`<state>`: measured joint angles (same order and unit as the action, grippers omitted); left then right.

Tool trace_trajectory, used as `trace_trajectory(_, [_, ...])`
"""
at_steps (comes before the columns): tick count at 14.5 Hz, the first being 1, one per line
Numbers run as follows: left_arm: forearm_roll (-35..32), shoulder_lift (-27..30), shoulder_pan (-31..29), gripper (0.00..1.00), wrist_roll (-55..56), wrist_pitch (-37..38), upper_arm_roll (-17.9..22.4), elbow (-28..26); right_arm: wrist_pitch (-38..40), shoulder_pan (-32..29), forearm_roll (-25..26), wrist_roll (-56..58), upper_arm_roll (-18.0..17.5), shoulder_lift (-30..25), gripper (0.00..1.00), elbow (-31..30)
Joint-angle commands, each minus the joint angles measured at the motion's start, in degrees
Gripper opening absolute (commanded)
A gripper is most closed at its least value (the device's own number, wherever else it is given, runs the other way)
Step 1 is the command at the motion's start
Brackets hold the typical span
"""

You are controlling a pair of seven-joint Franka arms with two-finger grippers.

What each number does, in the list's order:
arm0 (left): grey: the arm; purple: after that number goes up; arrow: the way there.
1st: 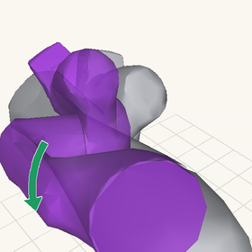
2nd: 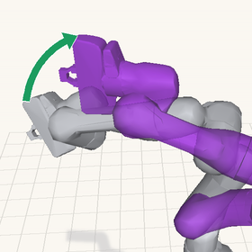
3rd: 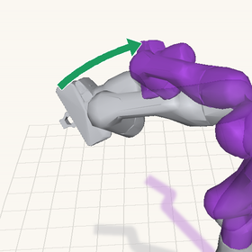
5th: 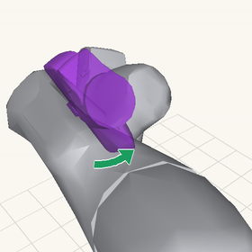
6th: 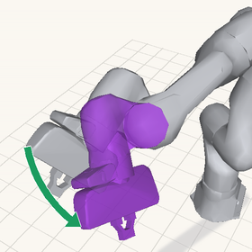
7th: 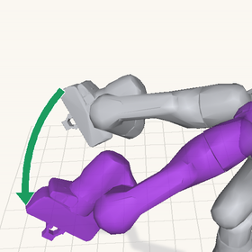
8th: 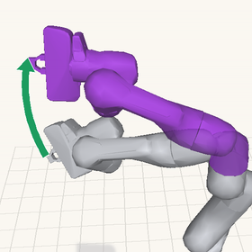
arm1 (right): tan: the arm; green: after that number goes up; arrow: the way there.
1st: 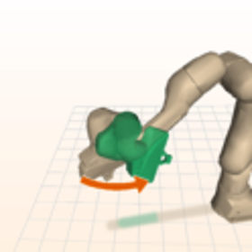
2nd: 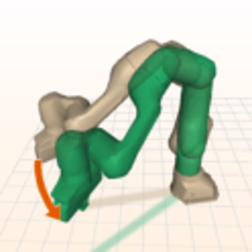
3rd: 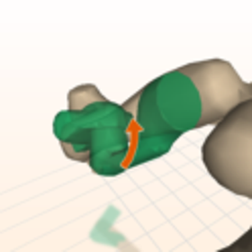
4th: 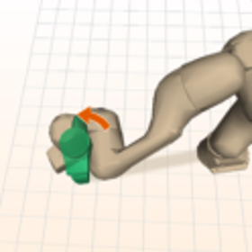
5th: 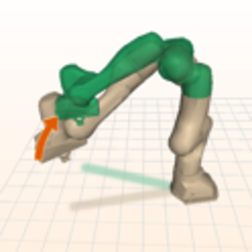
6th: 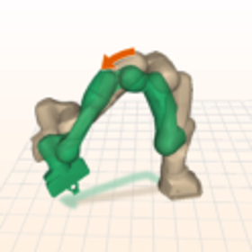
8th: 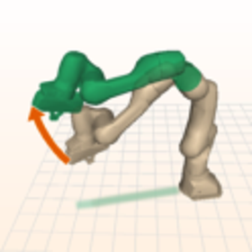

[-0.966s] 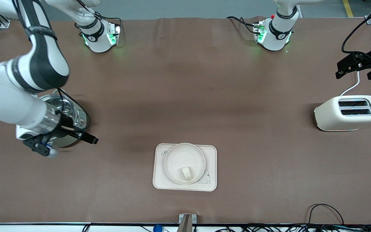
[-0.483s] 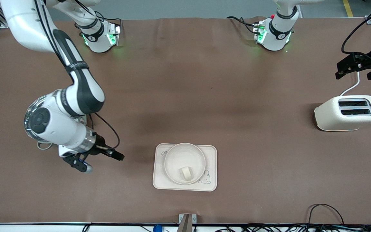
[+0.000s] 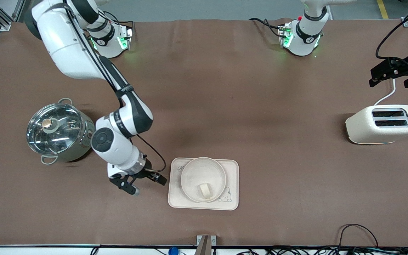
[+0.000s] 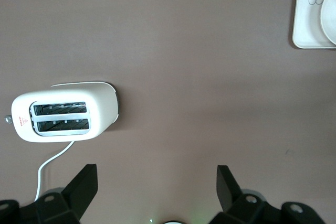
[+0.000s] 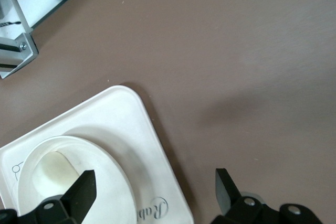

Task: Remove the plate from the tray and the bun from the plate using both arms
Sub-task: 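Lower the right gripper onto the plate rim and close it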

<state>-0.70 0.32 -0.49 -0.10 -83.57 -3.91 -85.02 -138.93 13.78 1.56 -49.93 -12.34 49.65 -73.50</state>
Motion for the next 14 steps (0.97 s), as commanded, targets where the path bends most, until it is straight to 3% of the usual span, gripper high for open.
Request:
trace_trajectory(1, [0.96, 0.30, -0.12, 1.00, -1.31, 1.91, 0.13, 0.73, -0.29, 1.76, 1.60, -3.93, 0.04, 4.92, 1.00, 6.24])
trace_trajectory(5, [0.96, 1.35, -0.12, 1.00, -1.04, 4.80, 0.13, 0.64, -0.37, 5.98, 3.09, -6.32, 1.52, 9.76, 1.00, 11.44])
trace_trajectory(8, [0.61, 1.53, -0.04, 1.00, -0.08, 5.70, 0.05, 0.99, -2.03, 10.46, 6.67, -6.50, 6.53, 10.99, 0.99, 11.62])
trace_trajectory(10, [0.35, 1.53, -0.03, 1.00, -0.08, 5.70, 0.04, 0.99, -3.97, 10.56, 10.99, -6.32, 6.46, 11.87, 0.97, 11.62])
trace_trajectory(14, [0.43, 0.92, 0.05, 1.00, 0.01, 5.61, -0.13, 0.90, -4.15, 11.88, 11.27, -5.10, 6.54, 12.57, 0.92, 11.62])
